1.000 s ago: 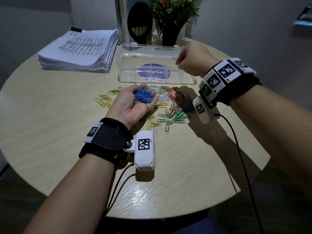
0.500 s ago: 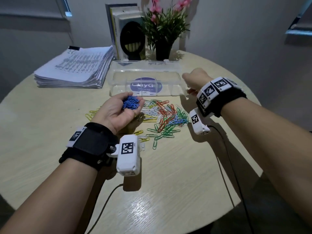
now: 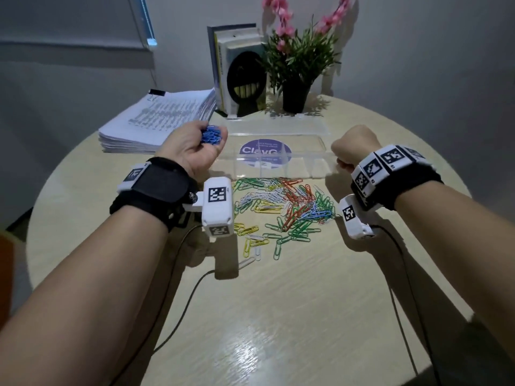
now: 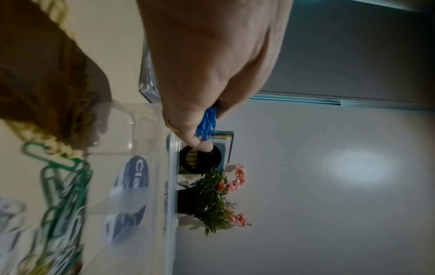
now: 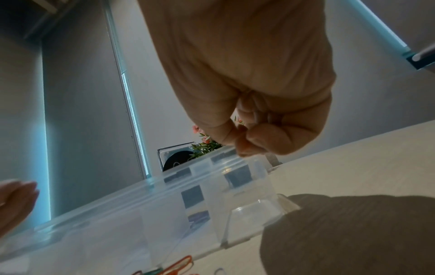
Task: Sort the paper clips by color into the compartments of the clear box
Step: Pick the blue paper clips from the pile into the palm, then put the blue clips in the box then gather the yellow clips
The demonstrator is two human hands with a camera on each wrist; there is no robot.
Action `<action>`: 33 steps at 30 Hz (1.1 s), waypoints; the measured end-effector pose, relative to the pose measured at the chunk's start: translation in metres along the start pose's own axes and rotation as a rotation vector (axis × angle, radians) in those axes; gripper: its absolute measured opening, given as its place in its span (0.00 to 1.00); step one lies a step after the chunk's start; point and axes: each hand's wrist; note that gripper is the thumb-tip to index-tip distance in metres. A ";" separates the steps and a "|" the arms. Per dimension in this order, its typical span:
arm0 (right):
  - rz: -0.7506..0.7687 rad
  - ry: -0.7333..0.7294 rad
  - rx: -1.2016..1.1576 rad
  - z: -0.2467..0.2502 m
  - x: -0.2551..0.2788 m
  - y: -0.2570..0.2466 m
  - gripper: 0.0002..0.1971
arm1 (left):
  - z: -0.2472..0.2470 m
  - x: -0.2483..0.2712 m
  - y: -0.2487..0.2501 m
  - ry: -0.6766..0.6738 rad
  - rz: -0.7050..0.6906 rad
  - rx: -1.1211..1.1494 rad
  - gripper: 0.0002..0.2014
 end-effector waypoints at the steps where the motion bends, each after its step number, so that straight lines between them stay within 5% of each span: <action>1: 0.004 0.006 0.012 0.000 0.000 0.001 0.10 | -0.003 -0.007 0.002 0.013 -0.027 -0.023 0.06; 7: 0.011 0.008 0.031 -0.003 -0.001 0.007 0.11 | -0.012 -0.033 0.005 0.144 -0.167 -0.262 0.06; 10: 0.015 0.015 0.024 -0.004 -0.003 0.009 0.11 | -0.017 -0.037 0.001 0.135 -0.243 -0.495 0.15; 14: 0.011 0.031 0.008 -0.005 -0.002 0.008 0.10 | -0.018 -0.037 -0.002 0.120 -0.276 -0.725 0.13; 19: 0.005 0.042 0.006 -0.005 -0.001 0.007 0.10 | -0.015 -0.036 0.000 0.140 -0.236 -0.797 0.03; 28: 0.017 0.016 0.002 0.013 0.020 0.001 0.07 | -0.013 -0.011 -0.005 0.045 -0.213 -0.717 0.14; 33: 0.150 -0.115 0.131 0.029 0.043 0.002 0.10 | -0.004 0.017 -0.018 -0.037 -0.127 -0.625 0.06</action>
Point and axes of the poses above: each hand's wrist, its own x-axis away from the middle knuckle, its own z-axis out of the back of the hand, y = z × x, and after that the axes turned 6 degrees about y, right-handed
